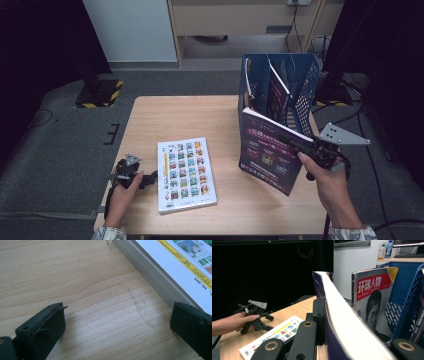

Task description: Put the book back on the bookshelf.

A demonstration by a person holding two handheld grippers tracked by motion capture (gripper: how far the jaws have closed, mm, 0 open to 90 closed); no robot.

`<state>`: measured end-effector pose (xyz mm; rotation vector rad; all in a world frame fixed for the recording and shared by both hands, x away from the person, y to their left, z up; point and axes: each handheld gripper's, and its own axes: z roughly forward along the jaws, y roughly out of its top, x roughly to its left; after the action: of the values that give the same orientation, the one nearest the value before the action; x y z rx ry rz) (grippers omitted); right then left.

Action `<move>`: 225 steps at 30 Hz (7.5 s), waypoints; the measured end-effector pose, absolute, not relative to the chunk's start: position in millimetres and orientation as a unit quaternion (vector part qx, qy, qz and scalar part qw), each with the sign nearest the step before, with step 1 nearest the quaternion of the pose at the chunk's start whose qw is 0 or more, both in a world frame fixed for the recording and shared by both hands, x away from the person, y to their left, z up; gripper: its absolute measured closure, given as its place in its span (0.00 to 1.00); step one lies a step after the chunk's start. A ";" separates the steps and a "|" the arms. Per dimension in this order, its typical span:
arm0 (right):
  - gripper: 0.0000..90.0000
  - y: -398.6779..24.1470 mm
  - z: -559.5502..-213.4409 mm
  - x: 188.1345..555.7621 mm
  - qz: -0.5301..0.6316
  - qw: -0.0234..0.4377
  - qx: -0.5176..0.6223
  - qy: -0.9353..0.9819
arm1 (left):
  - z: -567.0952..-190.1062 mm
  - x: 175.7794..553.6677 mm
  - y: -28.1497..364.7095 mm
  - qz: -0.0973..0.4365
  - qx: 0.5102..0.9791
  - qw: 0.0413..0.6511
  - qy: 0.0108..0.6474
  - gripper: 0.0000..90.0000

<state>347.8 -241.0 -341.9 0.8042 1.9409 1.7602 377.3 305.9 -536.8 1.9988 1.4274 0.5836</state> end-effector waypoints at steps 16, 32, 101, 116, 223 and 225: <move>0.92 -246.6 -338.1 347.3 0.619 0.205 0.297 0.698 | -536.8 377.3 304.9 0.220 0.754 0.304 0.539 0.00; 0.92 -259.5 -299.2 341.5 0.620 0.210 0.302 0.693 | -536.9 377.4 304.6 0.221 0.754 0.304 0.538 0.00; 0.92 -274.1 -253.5 408.8 0.579 0.306 0.418 0.630 | -536.8 378.3 304.9 0.220 0.755 0.304 0.537 0.00; 0.92 -266.5 -262.2 430.3 0.565 0.321 0.447 0.615 | -536.8 378.4 304.9 0.219 0.755 0.304 0.537 0.00; 0.92 -204.4 -371.7 529.1 0.500 0.427 0.510 0.555 | -536.8 378.6 304.9 0.219 0.756 0.304 0.537 0.00; 0.92 -204.5 -371.9 529.8 0.501 0.427 0.508 0.555 | -536.8 378.7 304.9 0.219 0.756 0.304 0.536 0.00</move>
<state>529.8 -204.5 -371.9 1.2700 1.3877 1.2505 378.7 304.9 -536.8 2.0024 1.4206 0.5810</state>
